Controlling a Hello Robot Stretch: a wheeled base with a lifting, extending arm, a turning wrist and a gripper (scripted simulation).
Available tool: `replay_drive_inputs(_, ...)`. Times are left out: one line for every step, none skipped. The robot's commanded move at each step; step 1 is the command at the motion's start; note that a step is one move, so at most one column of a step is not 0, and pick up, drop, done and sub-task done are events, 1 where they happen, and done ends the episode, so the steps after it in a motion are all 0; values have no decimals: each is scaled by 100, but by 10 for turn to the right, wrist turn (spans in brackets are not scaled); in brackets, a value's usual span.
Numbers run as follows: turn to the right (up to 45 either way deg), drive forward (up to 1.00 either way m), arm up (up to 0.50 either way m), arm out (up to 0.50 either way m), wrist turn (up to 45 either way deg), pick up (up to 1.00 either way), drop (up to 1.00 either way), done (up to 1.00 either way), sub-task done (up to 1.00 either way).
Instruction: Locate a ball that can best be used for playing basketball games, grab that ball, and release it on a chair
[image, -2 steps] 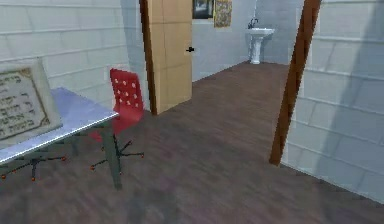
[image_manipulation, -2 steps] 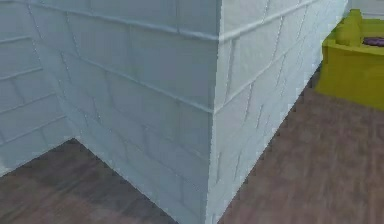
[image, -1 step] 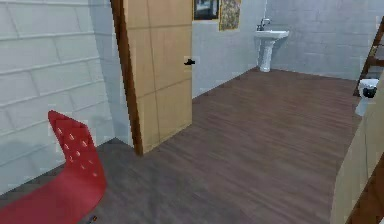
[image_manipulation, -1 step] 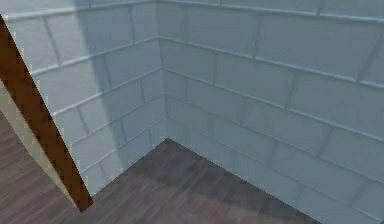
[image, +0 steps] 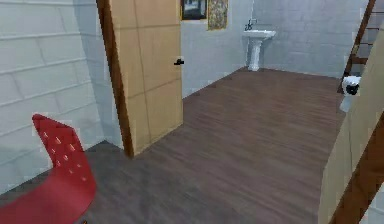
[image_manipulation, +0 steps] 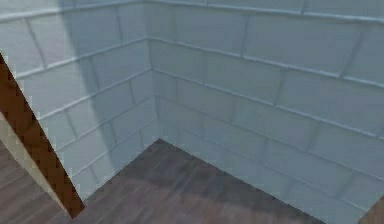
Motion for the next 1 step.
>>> replay_drive_inputs(0, 100, 0, 0, 0, 0, 0, 0, 0)
